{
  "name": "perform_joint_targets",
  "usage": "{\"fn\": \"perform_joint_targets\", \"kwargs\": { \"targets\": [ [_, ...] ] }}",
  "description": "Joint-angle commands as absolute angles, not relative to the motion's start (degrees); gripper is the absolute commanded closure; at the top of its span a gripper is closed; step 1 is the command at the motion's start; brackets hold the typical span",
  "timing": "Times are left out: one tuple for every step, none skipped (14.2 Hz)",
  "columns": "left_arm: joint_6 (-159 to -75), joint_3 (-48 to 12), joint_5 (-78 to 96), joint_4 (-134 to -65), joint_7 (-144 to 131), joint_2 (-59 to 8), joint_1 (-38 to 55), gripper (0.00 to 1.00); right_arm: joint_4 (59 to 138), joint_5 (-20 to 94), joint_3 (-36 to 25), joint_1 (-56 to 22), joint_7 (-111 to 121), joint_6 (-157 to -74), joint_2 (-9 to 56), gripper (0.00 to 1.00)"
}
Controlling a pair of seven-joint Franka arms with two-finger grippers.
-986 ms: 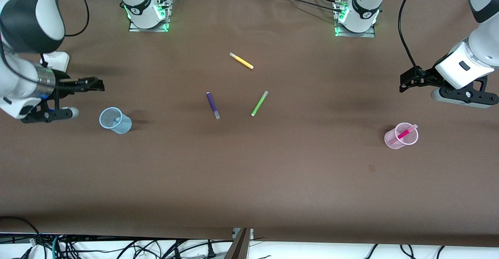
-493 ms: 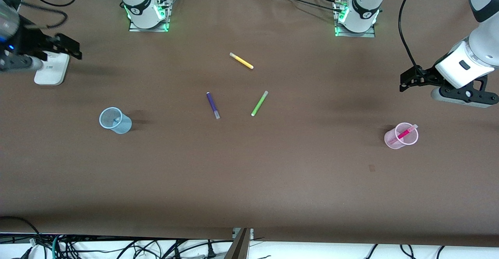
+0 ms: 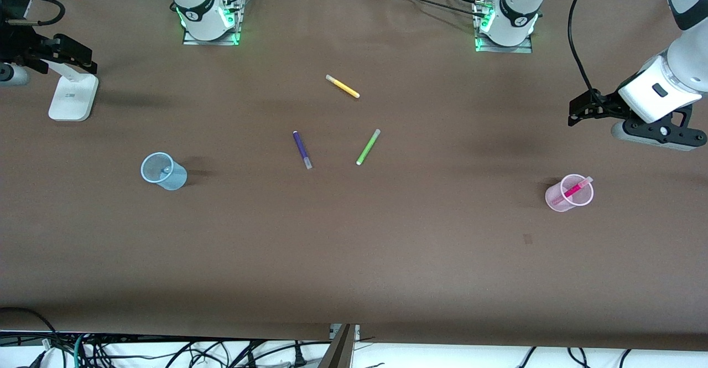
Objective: Place pink and blue markers in matching cups
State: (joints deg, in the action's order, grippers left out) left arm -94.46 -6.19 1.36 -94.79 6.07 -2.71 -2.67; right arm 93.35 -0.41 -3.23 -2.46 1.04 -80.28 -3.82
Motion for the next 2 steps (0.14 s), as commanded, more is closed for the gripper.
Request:
{"fn": "perform_joint_targets", "kwargs": {
  "targets": [
    [-93.52,-5.71,1.85,-94.75,7.38,-1.85,-2.11,0.00,90.44,-1.05,-3.16,-2.11,1.67,-78.31,-1.94,0.00],
    [-93.52,-5.63,1.85,-94.75,7.56,-1.85,-2.20,0.00,90.44,-1.05,-3.16,-2.11,1.67,-78.22,-1.93,0.00]
  ]
}}
